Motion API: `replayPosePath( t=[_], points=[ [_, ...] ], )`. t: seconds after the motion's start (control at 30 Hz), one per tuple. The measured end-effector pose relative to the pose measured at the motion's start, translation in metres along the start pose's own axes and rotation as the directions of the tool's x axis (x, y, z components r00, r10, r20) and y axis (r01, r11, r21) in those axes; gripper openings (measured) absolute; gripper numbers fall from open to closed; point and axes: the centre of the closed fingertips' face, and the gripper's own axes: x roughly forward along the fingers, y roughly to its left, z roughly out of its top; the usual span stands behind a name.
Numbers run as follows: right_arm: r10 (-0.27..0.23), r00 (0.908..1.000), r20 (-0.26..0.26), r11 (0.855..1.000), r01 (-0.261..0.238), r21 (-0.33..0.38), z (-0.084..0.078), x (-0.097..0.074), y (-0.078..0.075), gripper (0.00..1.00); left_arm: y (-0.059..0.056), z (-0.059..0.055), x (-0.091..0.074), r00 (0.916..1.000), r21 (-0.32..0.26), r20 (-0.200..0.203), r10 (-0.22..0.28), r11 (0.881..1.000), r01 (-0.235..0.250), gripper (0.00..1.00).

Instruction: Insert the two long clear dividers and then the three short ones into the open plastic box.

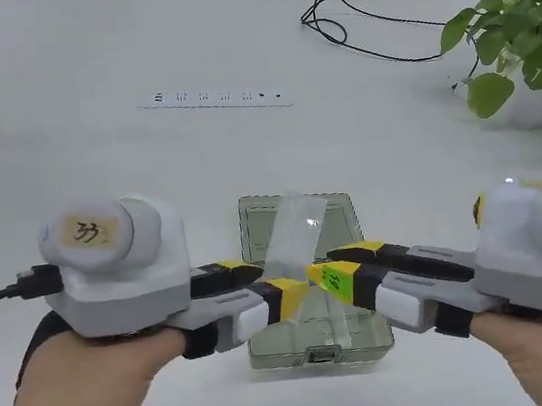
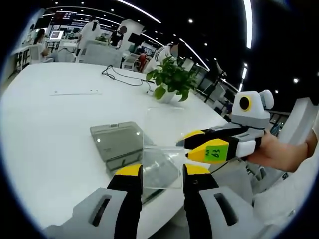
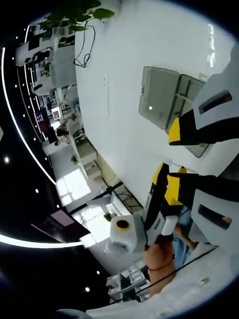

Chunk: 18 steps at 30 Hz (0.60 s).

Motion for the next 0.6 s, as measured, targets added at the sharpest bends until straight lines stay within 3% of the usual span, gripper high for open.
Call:
replayPosePath(
  t=[0.3,0.4,0.53,0.6],
  points=[
    [-0.017,0.9999,0.001,0.999,0.017,0.050,0.000,0.005,-0.002,0.16,-0.002,-0.001,0.002,0.9999,0.031,-0.010,0.002,1.000,-0.001,0.30],
    [-0.010,0.9999,-0.002,0.998,0.011,0.069,-0.002,0.008,0.000,0.08,-0.001,-0.001,0.002,0.9999,0.043,-0.012,0.011,0.999,-0.010,0.30],
    [-0.032,0.9995,0.006,0.993,0.031,0.110,-0.002,0.010,0.003,0.07,0.000,-0.001,0.003,0.9999,0.050,-0.008,0.013,0.999,-0.012,0.30],
    [-0.059,0.9981,-0.019,0.993,0.060,0.098,-0.006,0.012,0.001,0.07,0.000,-0.004,0.005,0.9996,0.057,-0.022,0.018,0.998,-0.017,0.30]
  ],
)
